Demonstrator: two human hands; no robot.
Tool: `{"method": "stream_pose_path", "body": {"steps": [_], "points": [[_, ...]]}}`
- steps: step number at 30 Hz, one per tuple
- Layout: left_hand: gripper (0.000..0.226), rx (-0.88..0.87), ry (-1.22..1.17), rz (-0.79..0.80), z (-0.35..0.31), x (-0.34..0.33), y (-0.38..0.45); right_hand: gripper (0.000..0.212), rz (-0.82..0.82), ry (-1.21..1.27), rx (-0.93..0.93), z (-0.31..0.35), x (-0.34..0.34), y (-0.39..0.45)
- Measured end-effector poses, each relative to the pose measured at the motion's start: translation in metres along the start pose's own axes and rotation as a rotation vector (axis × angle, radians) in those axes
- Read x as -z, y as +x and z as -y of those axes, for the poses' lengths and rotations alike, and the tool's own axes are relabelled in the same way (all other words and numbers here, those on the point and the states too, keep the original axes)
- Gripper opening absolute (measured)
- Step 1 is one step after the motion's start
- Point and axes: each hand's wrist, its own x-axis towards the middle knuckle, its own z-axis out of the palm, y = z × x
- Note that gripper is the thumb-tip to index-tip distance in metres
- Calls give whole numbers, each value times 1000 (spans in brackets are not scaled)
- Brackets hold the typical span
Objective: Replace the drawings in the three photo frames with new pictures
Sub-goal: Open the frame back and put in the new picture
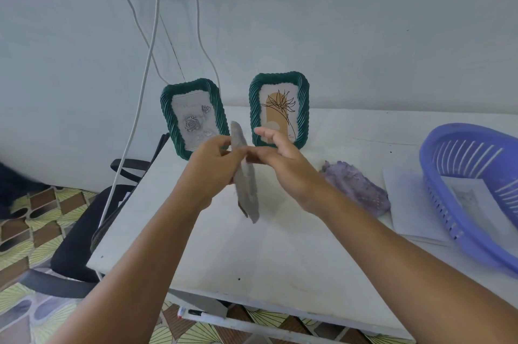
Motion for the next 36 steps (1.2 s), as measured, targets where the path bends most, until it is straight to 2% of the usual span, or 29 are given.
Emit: {"method": "stream_pose_path", "body": {"steps": [3, 6, 9, 13, 17, 20, 27, 30, 33, 36], "points": [[13, 36, -117, -30, 10, 4, 1, 39, -1, -91, 8, -3, 3, -1], [20, 80, -305, -39, 25, 5, 2, 37, -162, -154, 23, -13, 11, 2], [21, 115, -520, 1, 39, 2, 1, 38, -178, -17, -99, -22, 19, 4], [27, 125, -658, 54, 45, -6, -1, 59, -163, 237, -220, -35, 22, 9], [55, 78, -473, 77, 56, -6, 5, 61, -164, 196, -178, -38, 28, 8], [62, 18, -350, 98, 63, -7, 11, 61, -166, 78, -156, -40, 29, 4], [64, -24, -197, 97, 79, -12, 20, 64, -88, -425, -116, -37, 28, -3], [63, -55, -4, 71, 87, -10, 24, 67, -83, -704, -72, -38, 27, -1], [62, -92, 196, 67, 86, -13, 25, 65, -127, -1115, -57, -44, 27, 8], [60, -119, 347, 44, 93, -15, 30, 63, -98, -1274, -109, -49, 27, 12]]}}
